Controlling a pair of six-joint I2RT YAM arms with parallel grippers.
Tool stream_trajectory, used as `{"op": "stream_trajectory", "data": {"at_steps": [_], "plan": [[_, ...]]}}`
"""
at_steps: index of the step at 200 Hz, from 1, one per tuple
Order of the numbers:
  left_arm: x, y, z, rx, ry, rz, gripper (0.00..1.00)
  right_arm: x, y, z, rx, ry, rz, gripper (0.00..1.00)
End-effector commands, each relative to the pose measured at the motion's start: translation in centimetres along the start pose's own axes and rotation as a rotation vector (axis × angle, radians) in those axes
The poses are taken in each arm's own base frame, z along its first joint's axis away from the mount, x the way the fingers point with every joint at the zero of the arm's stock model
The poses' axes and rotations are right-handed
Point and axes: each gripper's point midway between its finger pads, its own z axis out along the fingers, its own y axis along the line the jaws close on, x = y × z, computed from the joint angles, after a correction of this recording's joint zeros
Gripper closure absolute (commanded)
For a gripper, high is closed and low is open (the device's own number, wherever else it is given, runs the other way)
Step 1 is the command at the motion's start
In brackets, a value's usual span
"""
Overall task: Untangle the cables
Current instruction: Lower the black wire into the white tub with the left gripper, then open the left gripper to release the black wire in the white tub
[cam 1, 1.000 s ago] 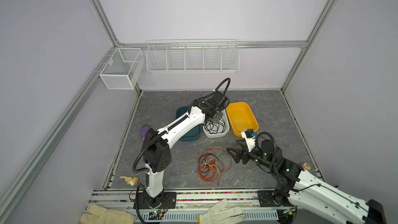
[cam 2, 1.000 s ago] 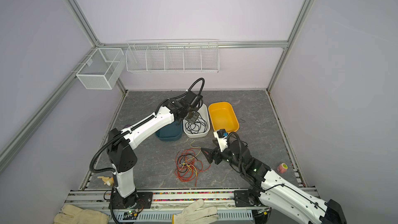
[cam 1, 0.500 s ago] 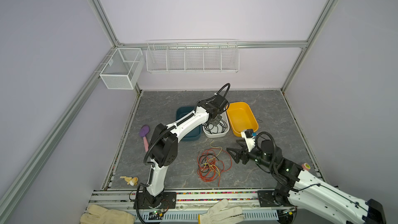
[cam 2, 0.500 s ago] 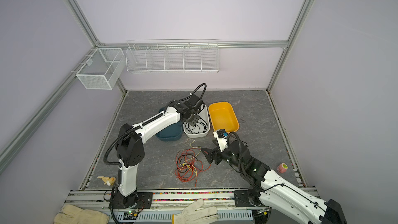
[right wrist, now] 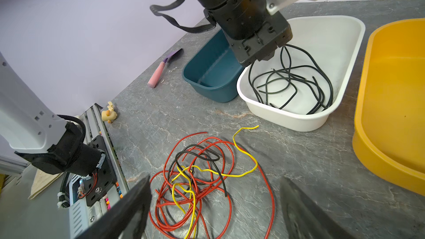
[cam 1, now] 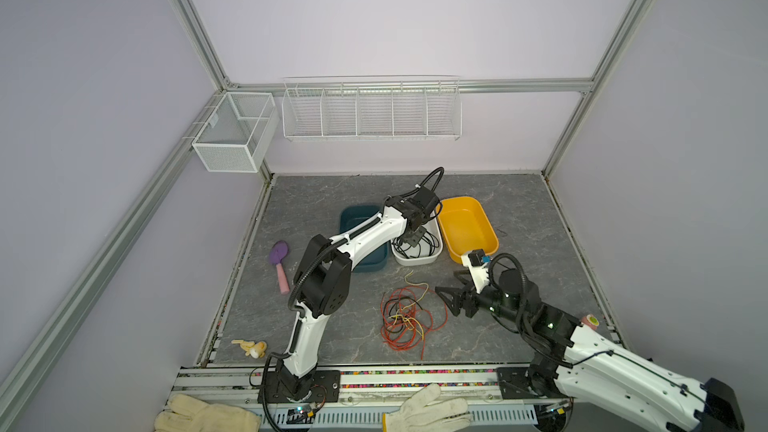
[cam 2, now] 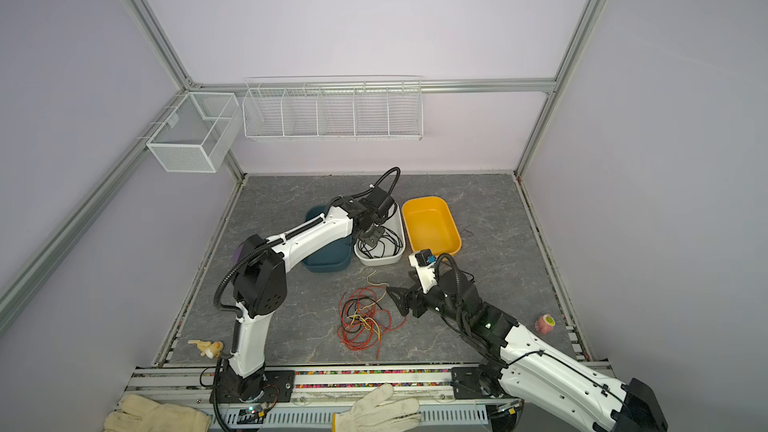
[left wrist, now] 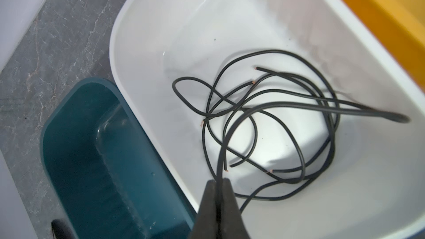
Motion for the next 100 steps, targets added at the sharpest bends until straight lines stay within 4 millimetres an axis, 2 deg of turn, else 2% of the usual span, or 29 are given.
{"op": "stream_trajectory", "data": {"at_steps": [1,14,31,100], "plan": [[0.0,0.8,0.1,-0.022,0.025,-0.014,0.87,-1.0,0.6,0.0,-0.021,-0.033,-0.006,0.12],[-0.2,0.9,-0.2,-0.02,0.019,-0.019,0.78,-1.0,0.6,0.0,-0.021,-0.032,-0.006,0.12],[-0.6,1.1,-0.6,-0.02,0.01,-0.024,0.71,-1.0,0.6,0.0,-0.021,-0.033,-0.006,0.12],[-2.4,2.2,-3.4,-0.028,-0.048,-0.041,0.53,-1.1,0.8,-0.1,-0.03,-0.035,-0.005,0.12]]}}
